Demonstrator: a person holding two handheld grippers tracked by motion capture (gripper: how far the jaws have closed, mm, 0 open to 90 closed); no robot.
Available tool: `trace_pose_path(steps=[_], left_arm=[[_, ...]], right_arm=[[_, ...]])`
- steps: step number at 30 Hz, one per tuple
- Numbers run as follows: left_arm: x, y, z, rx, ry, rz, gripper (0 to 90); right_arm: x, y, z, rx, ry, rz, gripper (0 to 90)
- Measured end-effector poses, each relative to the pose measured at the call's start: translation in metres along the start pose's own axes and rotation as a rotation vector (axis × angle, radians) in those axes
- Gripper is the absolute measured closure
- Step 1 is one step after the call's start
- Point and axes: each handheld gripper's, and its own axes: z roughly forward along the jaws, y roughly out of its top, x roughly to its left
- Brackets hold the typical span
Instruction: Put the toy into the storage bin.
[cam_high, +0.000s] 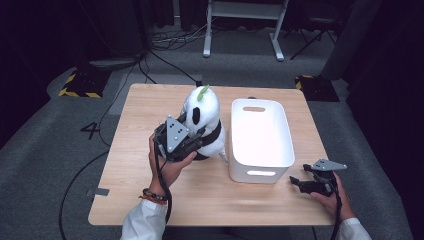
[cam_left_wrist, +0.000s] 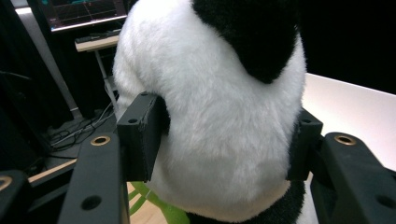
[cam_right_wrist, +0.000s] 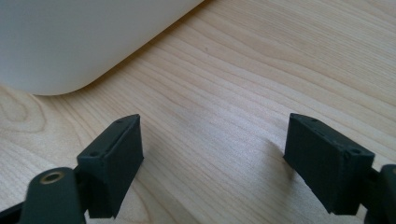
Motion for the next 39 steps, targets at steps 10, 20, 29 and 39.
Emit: trace_pose_path(steps=[10, 20, 29, 39], left_arm=[[0.004, 0.012, 0.002, -0.015, 0.002, -0.004, 41.8], [0.003, 0.025, -0.001, -0.043, 0.001, 0.005, 41.7], [0.003, 0.032, -0.005, -0.074, -0.011, -0.006, 41.5], [0.0, 0.038, -0.005, -0.1, -0.023, -0.016, 41.5]], right_arm=[[0.0, 0.0, 0.0, 0.0, 0.0, 0.0, 19.6], [0.0, 0.0, 0.0, 0.0, 0.001, 0.001, 19.5], [0.0, 0.0, 0.0, 0.0, 0.001, 0.002, 19.5], [0.0, 0.0, 0.0, 0.0, 0.001, 0.001, 19.5]])
